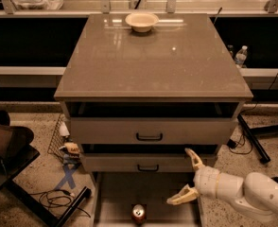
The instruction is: Pick coke can from bottom drawer and place on counter
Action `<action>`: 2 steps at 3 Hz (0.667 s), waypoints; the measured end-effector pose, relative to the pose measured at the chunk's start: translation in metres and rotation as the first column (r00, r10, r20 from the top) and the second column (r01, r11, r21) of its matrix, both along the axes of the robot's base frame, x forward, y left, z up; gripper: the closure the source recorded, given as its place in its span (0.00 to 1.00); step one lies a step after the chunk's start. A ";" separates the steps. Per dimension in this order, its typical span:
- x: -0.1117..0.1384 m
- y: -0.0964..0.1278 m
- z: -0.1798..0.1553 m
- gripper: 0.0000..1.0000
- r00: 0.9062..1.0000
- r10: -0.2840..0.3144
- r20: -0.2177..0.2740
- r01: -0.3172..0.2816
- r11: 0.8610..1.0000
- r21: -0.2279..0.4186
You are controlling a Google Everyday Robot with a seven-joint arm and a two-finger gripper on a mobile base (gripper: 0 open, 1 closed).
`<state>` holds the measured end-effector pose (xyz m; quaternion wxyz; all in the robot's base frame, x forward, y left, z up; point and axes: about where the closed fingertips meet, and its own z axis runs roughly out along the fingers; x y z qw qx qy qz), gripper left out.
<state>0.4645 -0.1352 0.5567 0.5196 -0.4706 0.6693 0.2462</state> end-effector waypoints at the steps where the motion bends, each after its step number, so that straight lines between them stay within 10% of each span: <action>1: -0.002 0.007 -0.052 0.00 0.999 0.038 0.006 -0.038 0.999 0.003; 2: -0.005 0.020 -0.123 0.00 0.990 0.130 0.057 -0.132 0.991 0.025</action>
Offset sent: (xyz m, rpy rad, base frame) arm -0.0083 0.0239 -0.1821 0.0647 -0.1024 0.1957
